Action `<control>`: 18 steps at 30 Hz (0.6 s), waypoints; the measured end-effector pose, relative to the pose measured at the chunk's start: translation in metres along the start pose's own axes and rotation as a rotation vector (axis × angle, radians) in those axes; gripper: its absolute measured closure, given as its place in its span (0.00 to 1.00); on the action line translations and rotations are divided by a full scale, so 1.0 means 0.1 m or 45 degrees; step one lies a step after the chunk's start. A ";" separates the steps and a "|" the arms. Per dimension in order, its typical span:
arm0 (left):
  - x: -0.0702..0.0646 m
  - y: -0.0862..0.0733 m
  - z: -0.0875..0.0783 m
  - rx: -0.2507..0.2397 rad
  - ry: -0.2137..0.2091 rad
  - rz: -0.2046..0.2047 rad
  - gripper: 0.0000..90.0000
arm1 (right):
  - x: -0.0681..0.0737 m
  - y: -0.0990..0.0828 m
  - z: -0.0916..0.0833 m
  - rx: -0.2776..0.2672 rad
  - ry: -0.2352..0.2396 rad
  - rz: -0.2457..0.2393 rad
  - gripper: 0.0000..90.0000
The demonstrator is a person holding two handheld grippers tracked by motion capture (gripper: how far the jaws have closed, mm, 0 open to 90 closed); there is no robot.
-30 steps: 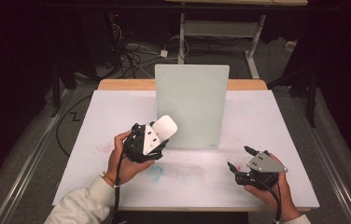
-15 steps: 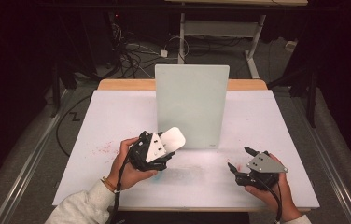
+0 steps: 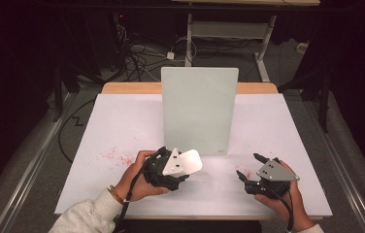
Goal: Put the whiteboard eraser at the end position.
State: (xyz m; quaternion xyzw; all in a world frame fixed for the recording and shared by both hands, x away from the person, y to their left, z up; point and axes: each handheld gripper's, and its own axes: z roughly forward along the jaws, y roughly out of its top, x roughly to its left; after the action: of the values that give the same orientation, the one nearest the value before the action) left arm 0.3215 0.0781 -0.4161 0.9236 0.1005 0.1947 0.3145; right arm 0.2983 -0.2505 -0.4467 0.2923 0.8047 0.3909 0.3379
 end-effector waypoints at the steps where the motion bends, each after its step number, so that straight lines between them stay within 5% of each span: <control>1: -0.01 0.01 0.02 0.015 -0.018 0.009 0.32 | 0.00 0.00 0.00 0.000 0.002 -0.001 0.26; 18: 0.06 0.17 0.38 0.130 -0.305 0.104 0.32 | 0.02 -0.03 0.05 0.030 0.012 -0.025 0.26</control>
State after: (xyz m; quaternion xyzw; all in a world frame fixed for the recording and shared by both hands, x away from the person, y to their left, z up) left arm 0.3445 0.0465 -0.4314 0.9584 0.0343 0.0902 0.2687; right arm 0.3003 -0.2480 -0.4521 0.2865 0.8137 0.3795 0.3345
